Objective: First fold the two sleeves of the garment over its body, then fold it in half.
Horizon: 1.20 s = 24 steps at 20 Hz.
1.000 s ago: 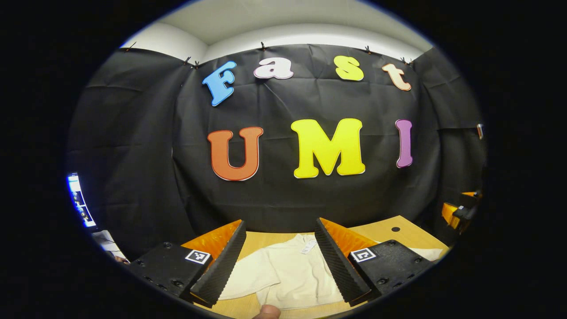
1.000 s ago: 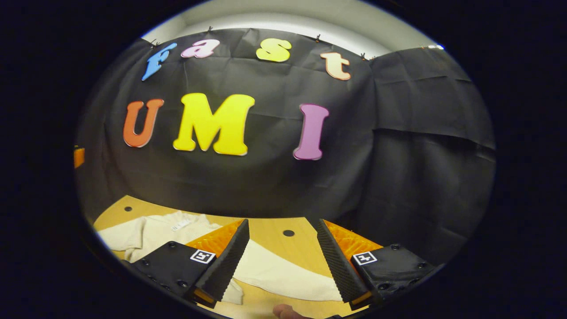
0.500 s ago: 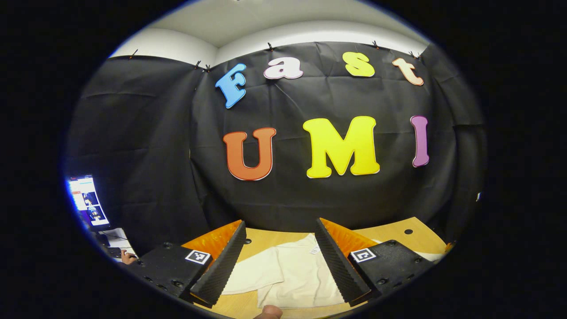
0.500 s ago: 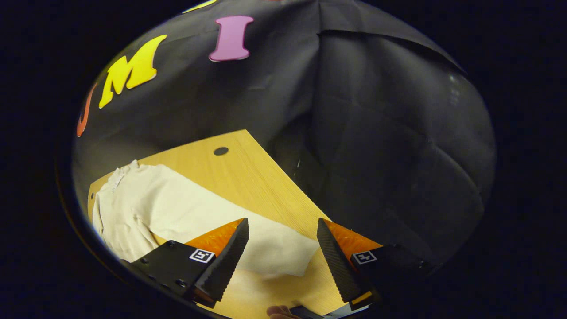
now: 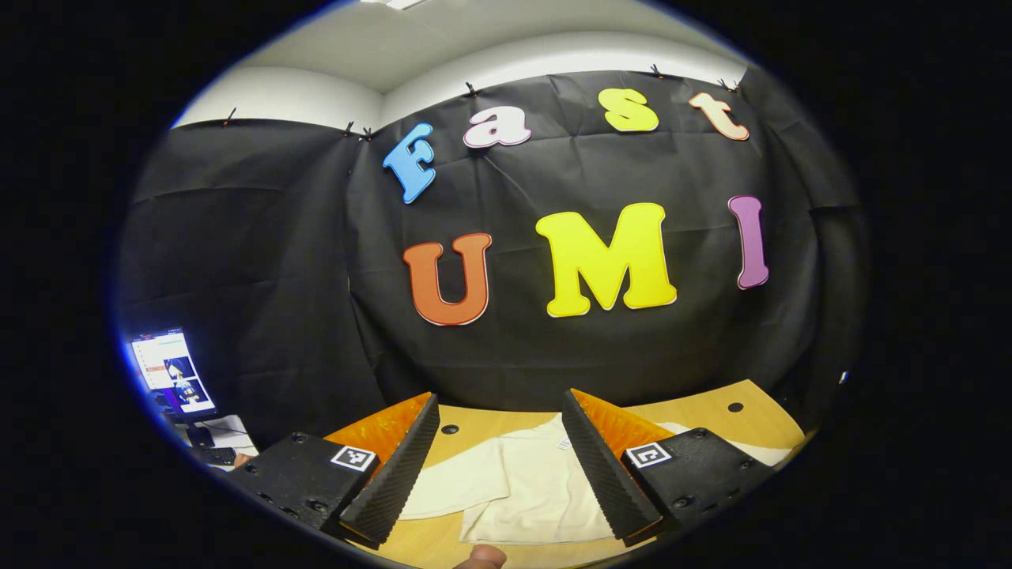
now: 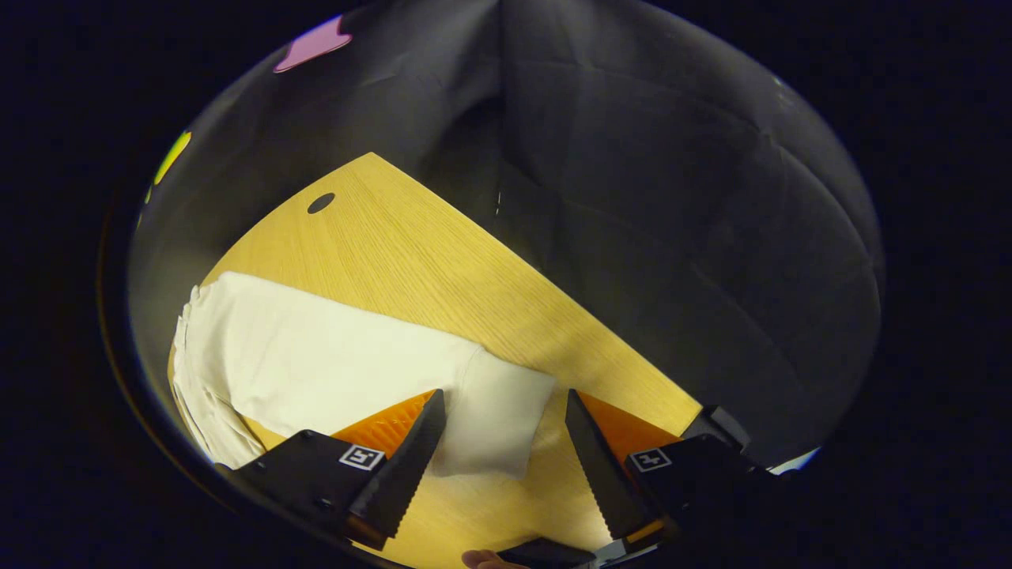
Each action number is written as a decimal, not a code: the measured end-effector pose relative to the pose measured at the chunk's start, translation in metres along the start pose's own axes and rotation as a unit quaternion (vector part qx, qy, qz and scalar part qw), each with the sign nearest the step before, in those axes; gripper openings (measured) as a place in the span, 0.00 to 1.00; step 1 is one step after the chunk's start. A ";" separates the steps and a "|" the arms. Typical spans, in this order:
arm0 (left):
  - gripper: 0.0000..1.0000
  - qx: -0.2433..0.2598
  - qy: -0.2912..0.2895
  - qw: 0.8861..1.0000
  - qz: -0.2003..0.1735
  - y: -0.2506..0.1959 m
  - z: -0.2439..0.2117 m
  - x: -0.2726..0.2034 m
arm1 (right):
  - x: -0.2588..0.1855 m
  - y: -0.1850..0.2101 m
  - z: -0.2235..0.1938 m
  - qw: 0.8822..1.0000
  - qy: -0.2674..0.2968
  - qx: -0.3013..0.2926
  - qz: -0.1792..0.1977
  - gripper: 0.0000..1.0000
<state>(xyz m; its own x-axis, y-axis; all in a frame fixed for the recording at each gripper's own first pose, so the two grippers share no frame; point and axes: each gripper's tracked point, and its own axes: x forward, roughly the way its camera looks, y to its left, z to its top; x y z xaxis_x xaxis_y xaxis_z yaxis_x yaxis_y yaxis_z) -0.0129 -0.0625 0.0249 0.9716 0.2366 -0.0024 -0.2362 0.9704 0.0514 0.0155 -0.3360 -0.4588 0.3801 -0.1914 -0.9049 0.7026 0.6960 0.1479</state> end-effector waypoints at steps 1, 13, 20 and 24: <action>0.98 0.002 0.000 1.000 0.002 0.003 0.000 0.003 | 0.002 0.000 -0.001 1.000 0.017 0.010 -0.001 0.92; 0.99 -0.033 0.051 0.998 -0.004 0.035 -0.038 0.029 | 0.010 0.006 -0.009 0.989 0.137 0.060 -0.004 0.64; 0.99 -0.041 0.065 0.997 -0.004 0.049 -0.054 0.034 | 0.007 0.011 -0.008 0.989 0.145 0.038 -0.001 0.16; 0.99 -0.033 0.056 0.998 -0.010 0.052 -0.050 0.038 | 0.000 0.012 0.001 0.991 0.127 0.039 -0.004 0.01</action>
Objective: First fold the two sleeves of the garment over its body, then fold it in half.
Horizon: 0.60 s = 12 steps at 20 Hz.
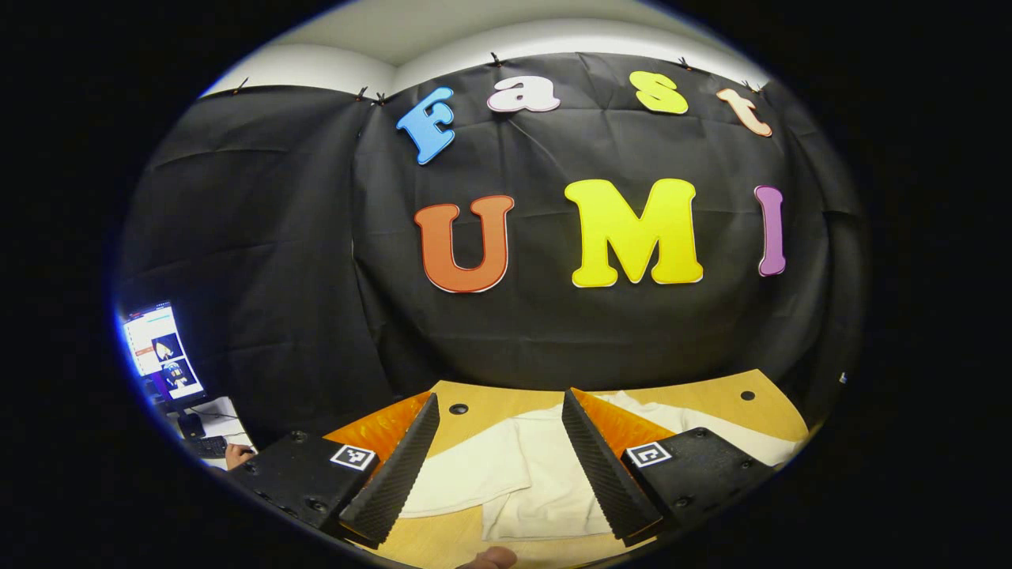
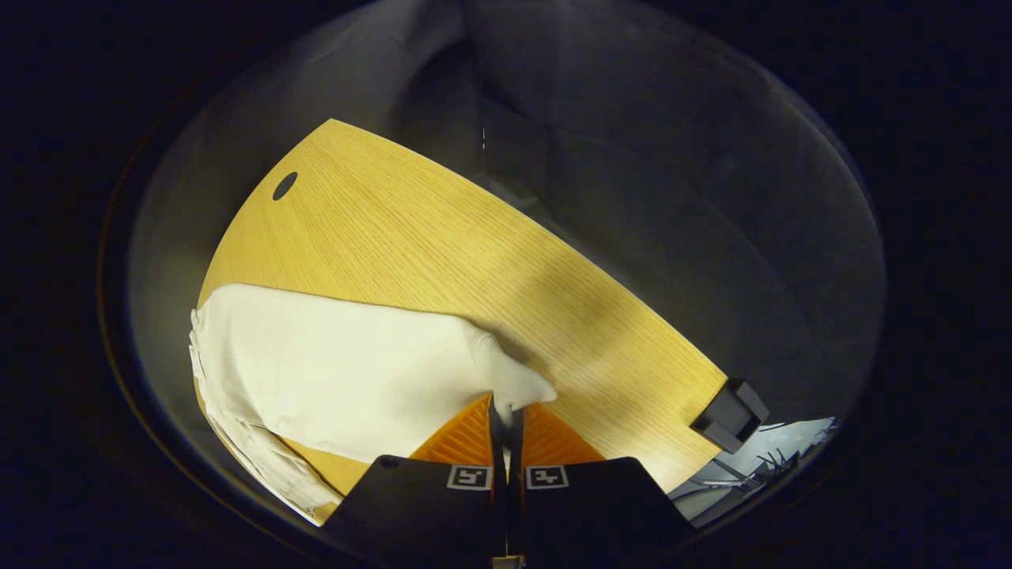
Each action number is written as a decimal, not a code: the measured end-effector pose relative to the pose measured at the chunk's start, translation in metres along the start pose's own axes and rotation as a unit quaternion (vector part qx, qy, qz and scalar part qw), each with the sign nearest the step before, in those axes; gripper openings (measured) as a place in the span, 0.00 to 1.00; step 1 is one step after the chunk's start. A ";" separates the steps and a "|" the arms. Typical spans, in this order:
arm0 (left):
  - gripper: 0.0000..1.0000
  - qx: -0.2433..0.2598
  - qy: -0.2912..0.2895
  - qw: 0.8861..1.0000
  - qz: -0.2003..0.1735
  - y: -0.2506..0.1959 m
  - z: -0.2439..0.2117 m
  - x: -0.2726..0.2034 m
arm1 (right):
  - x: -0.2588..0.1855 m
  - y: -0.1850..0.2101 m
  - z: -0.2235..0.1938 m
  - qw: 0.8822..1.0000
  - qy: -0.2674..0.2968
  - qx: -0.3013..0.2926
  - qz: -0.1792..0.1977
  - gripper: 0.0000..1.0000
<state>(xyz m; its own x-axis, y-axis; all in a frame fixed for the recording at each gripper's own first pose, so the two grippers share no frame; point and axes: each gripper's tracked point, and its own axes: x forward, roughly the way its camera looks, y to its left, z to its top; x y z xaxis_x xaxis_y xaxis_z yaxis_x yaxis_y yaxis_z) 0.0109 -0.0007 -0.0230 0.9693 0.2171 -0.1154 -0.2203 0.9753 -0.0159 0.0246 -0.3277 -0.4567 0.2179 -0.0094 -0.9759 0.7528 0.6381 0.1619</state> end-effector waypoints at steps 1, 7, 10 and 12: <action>0.99 0.000 -0.001 1.000 -0.003 -0.001 0.000 0.001 | -0.003 0.000 0.000 1.000 -0.001 0.000 0.000 0.01; 0.99 -0.009 -0.014 0.999 -0.030 -0.004 0.001 0.010 | -0.056 0.028 0.011 0.999 -0.031 -0.013 0.024 0.01; 0.99 -0.030 -0.019 0.998 -0.053 -0.005 -0.002 0.011 | -0.086 0.059 0.012 0.997 -0.050 -0.042 0.033 0.01; 0.99 -0.034 -0.020 0.997 -0.070 -0.008 -0.005 0.016 | -0.100 0.083 0.010 0.994 -0.073 -0.075 0.038 0.01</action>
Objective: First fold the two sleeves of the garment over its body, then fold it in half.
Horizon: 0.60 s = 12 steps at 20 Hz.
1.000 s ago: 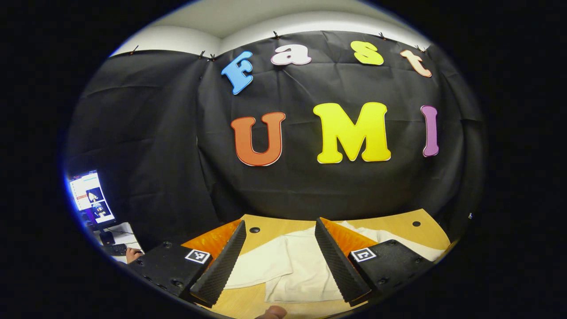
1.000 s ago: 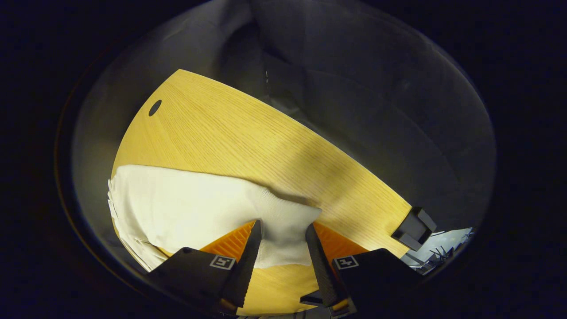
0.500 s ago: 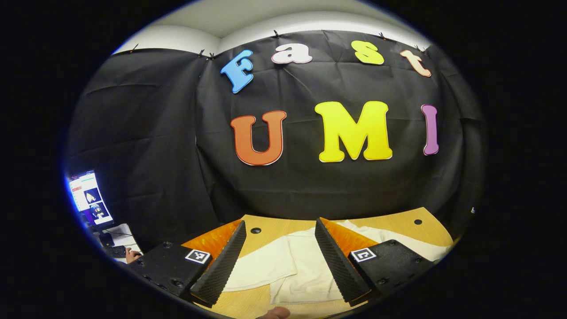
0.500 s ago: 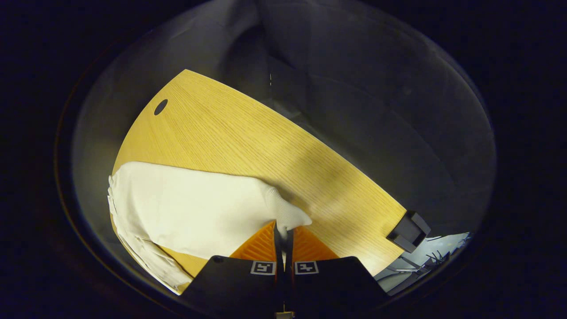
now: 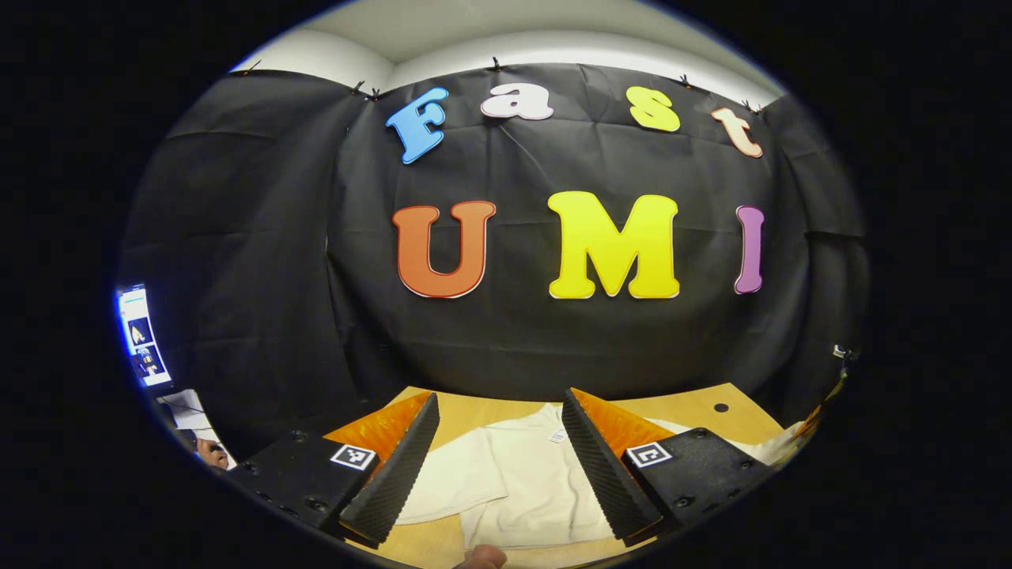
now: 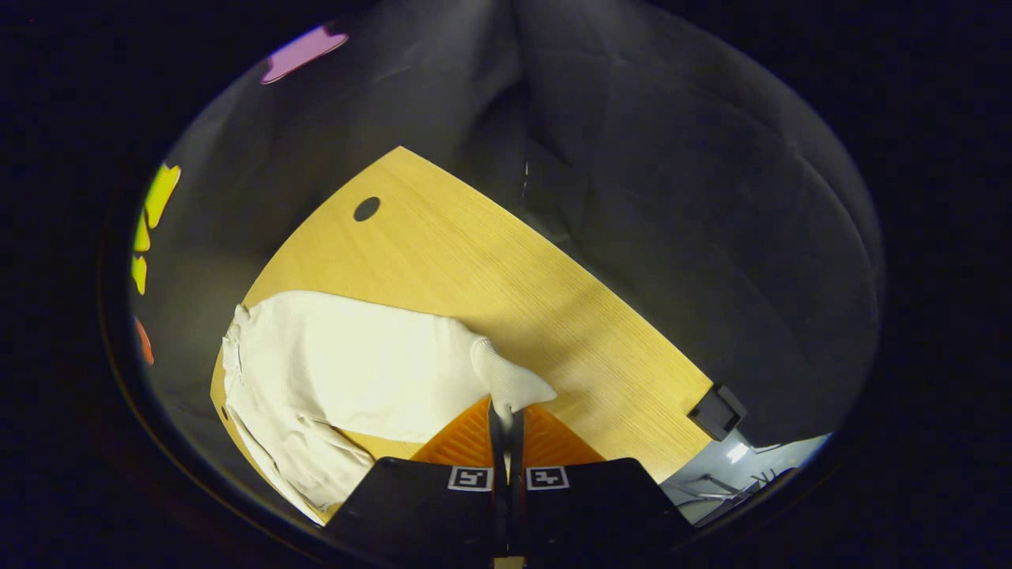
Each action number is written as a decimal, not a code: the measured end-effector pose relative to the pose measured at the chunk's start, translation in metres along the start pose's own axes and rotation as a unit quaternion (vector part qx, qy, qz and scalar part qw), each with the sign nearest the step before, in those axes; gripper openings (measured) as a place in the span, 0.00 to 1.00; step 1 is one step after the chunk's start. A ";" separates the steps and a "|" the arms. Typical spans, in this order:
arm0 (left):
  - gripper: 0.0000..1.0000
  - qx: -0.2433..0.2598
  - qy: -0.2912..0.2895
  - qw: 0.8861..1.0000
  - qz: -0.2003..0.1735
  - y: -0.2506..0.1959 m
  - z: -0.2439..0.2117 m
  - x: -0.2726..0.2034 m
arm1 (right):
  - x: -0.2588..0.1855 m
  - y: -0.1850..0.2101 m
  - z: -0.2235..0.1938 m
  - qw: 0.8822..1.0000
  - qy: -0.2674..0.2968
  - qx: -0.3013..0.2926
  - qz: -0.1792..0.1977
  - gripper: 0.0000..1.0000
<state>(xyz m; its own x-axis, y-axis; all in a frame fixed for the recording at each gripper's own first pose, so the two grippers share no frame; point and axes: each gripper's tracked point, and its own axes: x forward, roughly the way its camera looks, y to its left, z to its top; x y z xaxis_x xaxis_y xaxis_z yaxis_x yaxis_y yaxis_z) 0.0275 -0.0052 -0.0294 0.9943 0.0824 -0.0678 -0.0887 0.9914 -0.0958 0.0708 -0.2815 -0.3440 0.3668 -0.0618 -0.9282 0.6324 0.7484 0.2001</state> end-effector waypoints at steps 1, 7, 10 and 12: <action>0.99 0.001 0.002 1.000 -0.007 0.000 -0.002 0.002 | -0.006 0.017 -0.003 1.000 -0.004 -0.014 0.005 0.01; 0.99 0.025 0.002 0.999 -0.034 0.020 -0.013 0.010 | -0.038 0.131 -0.044 0.997 0.009 -0.057 0.056 0.01; 0.99 0.033 0.003 0.998 -0.045 0.033 -0.019 0.010 | -0.060 0.185 -0.061 0.993 0.013 -0.082 0.087 0.01; 0.99 0.035 0.009 0.998 -0.044 0.042 -0.025 0.012 | -0.074 0.219 -0.066 0.990 0.019 -0.090 0.108 0.01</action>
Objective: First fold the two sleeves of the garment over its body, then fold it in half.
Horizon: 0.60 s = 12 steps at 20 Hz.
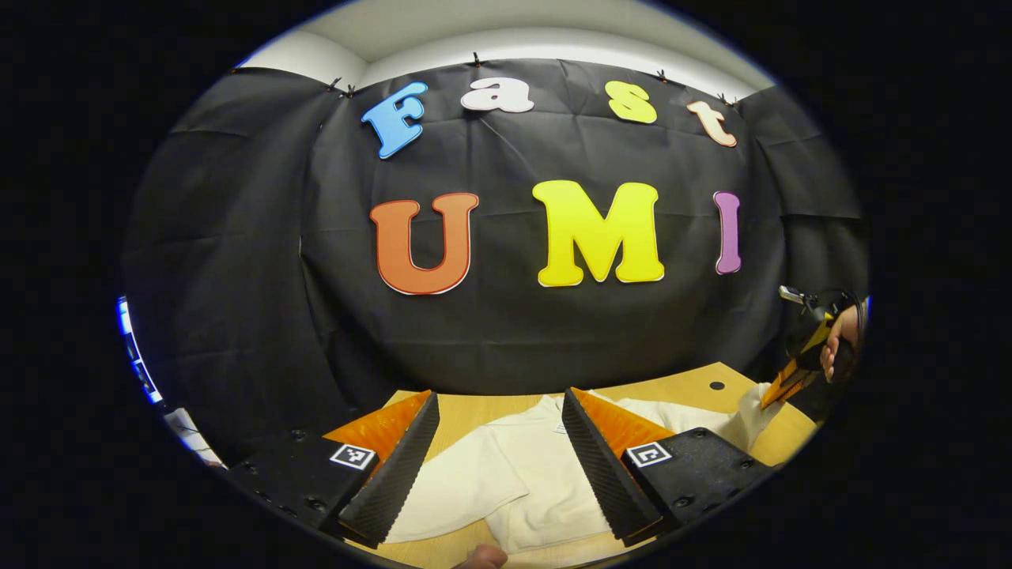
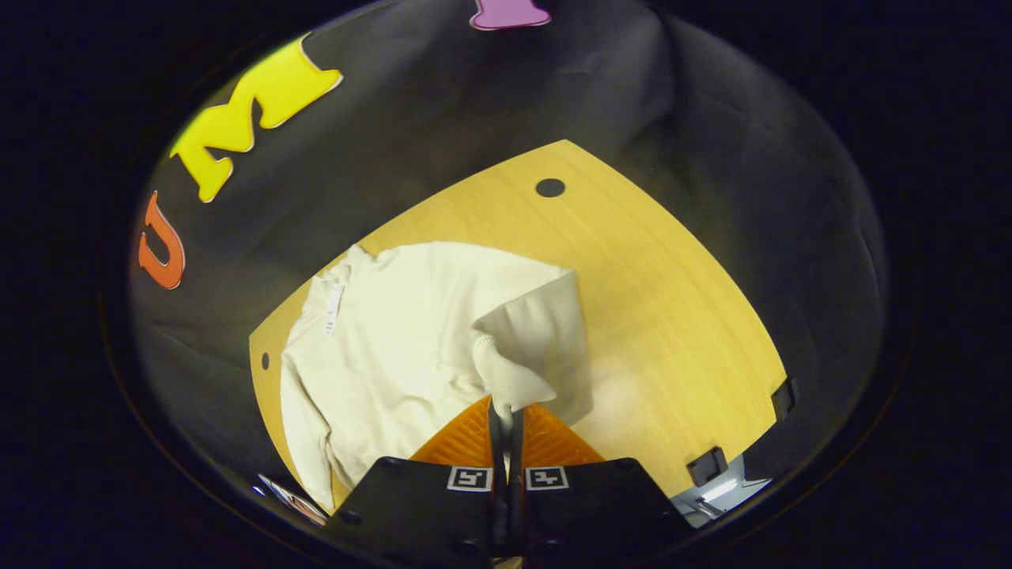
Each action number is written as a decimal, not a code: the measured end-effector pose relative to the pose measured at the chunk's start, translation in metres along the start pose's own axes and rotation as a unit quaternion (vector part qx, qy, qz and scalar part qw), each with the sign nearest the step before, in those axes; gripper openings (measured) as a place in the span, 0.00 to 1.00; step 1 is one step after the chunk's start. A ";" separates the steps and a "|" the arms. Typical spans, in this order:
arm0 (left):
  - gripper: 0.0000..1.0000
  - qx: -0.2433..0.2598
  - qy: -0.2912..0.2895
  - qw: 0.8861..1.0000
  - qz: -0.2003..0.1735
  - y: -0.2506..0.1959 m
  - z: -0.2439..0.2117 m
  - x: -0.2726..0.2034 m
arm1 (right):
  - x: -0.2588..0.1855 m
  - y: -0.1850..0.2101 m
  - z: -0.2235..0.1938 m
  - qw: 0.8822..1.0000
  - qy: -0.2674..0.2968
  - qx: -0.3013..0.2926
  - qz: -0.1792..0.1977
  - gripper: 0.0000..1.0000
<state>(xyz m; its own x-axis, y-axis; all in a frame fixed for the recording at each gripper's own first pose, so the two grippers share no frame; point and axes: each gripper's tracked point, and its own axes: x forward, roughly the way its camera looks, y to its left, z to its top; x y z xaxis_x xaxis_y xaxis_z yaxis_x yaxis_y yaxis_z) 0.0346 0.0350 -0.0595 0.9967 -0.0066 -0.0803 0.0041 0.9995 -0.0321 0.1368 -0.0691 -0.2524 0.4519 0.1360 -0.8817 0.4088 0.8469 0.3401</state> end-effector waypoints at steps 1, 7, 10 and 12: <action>0.99 0.000 0.004 1.000 0.001 0.005 -0.003 0.001 | -0.003 0.019 0.002 1.000 -0.001 -0.007 0.011 0.01; 0.99 -0.026 0.010 0.999 0.021 0.019 -0.007 0.007 | -0.008 0.084 0.020 0.998 -0.010 -0.053 0.039 0.01; 0.99 -0.039 0.004 0.999 0.020 0.019 -0.008 0.002 | -0.001 0.120 0.019 0.995 -0.011 -0.088 0.047 0.01; 0.99 -0.051 0.009 0.998 0.023 0.024 -0.015 -0.003 | 0.008 0.158 0.014 0.991 -0.011 -0.118 0.059 0.01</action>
<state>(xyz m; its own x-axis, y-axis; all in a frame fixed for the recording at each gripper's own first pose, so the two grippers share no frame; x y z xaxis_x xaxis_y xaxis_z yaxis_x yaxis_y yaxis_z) 0.0310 0.0583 -0.0747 0.9940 0.0374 -0.1026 -0.0507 0.9903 -0.1297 0.2161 0.0588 -0.2016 0.5042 0.2321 -0.8318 0.1568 0.9226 0.3525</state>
